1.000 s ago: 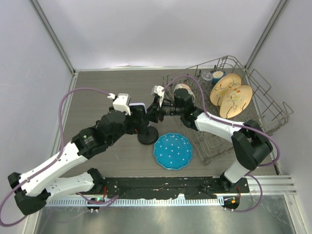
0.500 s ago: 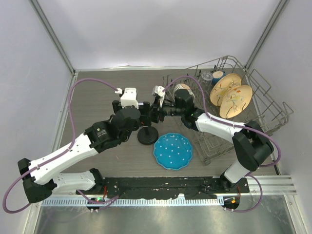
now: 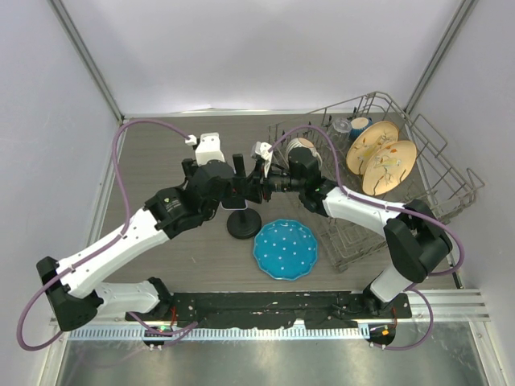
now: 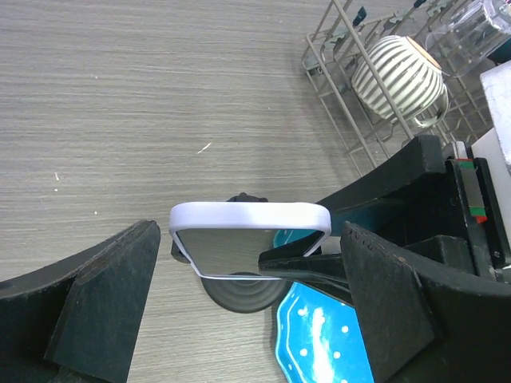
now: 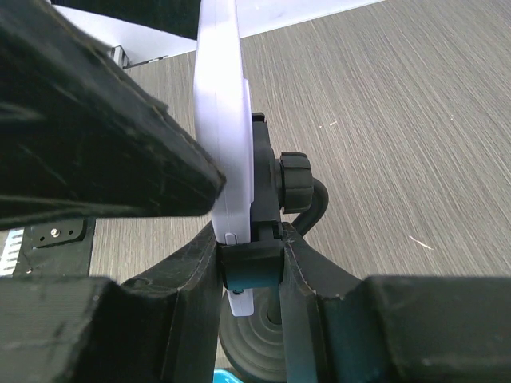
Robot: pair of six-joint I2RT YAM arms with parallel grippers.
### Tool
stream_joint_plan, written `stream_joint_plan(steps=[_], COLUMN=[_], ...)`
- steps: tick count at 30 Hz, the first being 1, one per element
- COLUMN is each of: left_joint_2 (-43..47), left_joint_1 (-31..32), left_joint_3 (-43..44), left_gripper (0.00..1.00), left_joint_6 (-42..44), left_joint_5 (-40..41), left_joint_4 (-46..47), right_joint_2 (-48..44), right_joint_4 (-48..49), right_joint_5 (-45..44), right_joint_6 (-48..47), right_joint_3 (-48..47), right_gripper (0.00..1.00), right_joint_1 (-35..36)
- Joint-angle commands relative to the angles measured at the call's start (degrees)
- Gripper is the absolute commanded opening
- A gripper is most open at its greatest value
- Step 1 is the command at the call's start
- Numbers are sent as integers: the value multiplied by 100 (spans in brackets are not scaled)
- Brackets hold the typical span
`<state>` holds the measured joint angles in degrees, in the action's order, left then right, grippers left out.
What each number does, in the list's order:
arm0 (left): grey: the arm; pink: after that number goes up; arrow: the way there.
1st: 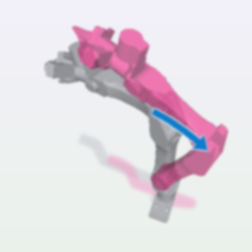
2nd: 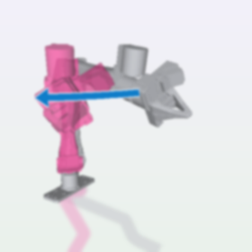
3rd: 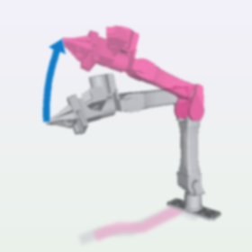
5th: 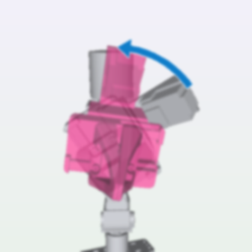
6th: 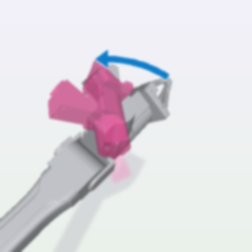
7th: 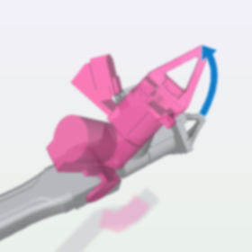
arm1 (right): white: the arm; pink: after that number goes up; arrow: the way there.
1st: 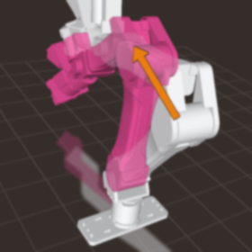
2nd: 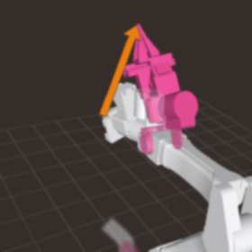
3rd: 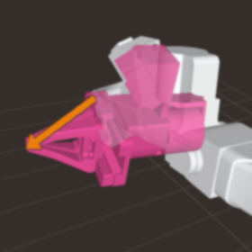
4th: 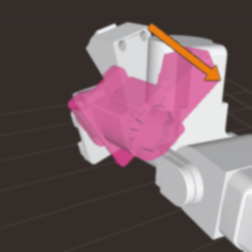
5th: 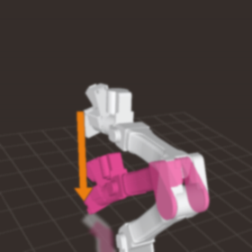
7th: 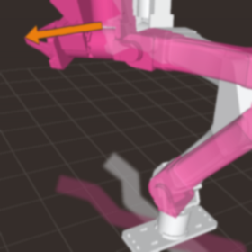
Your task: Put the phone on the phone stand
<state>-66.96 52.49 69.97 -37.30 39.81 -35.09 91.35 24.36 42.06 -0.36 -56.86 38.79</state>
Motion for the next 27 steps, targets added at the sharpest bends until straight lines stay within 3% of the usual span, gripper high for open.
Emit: stream_joint_plan(steps=[1, 17, 23, 27], left_joint_2=[-98, -335, -344, -353], left_joint_1=[-11, -274, -318, -318], left_joint_3=[201, -1, -72, -63], left_gripper=[100, 92, 66, 51], left_joint_6=[-58, 117, 223, 495], left_joint_5=[105, -263, -185, -211], left_joint_4=[11, 468, 486, 521], right_joint_2=[-214, -179, -170, -179], right_joint_4=[-45, -37, -72, -151], right_joint_5=[-163, -172, -260, -374], right_joint_6=[-87, -96, -122, -184], right_joint_3=[17, 8, -9, -44], right_gripper=[0, 0, 1, 7], right_joint_1=[-3, 50, 68, 164])
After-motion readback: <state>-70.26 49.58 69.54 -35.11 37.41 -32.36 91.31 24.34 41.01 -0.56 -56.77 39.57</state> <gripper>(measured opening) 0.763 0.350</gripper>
